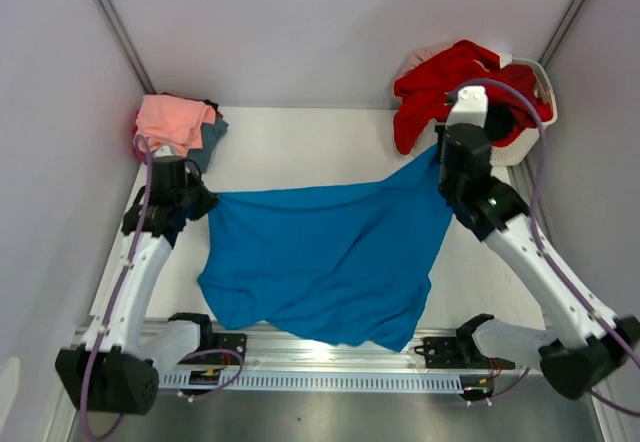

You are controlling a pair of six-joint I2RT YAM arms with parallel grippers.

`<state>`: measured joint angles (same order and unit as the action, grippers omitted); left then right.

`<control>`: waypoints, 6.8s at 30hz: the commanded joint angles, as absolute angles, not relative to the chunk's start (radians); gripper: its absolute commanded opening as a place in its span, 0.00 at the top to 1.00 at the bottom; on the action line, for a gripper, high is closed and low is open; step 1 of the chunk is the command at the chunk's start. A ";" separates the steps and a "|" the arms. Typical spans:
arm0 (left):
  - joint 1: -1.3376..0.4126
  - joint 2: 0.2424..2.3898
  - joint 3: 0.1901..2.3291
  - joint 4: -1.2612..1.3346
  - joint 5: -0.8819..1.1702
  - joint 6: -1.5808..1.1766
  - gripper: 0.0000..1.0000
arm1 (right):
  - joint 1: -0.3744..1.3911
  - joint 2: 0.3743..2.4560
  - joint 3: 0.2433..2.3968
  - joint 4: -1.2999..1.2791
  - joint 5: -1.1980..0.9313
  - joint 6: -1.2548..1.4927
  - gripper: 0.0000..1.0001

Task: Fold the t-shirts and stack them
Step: Flatten out the tshirt

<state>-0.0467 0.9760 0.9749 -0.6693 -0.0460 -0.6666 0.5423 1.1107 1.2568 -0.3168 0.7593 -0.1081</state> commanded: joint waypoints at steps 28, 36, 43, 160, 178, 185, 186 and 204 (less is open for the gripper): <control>0.095 1.669 1.275 -0.446 0.271 -0.724 0.26 | 0.560 1.778 1.493 -0.282 0.581 0.127 1.00; 0.071 1.574 1.209 -0.405 0.304 -0.726 0.29 | 0.561 1.740 1.436 -0.255 0.584 0.121 1.00; 0.054 1.630 1.221 -0.502 0.193 -0.719 0.40 | 0.563 1.713 1.408 -0.247 0.572 0.127 1.00; 0.232 1.846 1.660 -0.987 -0.351 -0.761 1.00 | 0.301 1.296 1.250 -0.281 0.703 0.150 1.00; -0.143 1.847 1.509 -0.890 -0.106 -0.681 0.96 | 0.399 1.382 1.295 -0.367 0.609 0.219 1.00; -0.222 1.761 1.361 -0.878 -0.068 -0.715 0.89 | 0.462 1.431 1.304 -0.465 0.560 0.268 0.35; -0.230 1.737 1.350 -0.884 -0.064 -0.724 0.89 | 0.477 1.422 1.295 -0.463 0.563 0.267 0.13; -0.449 1.598 0.986 -0.727 -0.040 -0.799 0.59 | 0.914 1.235 0.976 -0.594 0.446 0.563 0.05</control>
<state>-0.4259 1.6207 1.0035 -0.7864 -0.0551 -0.7635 0.8406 1.2518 1.0359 -0.5564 0.4919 0.4282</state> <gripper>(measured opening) 0.406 0.958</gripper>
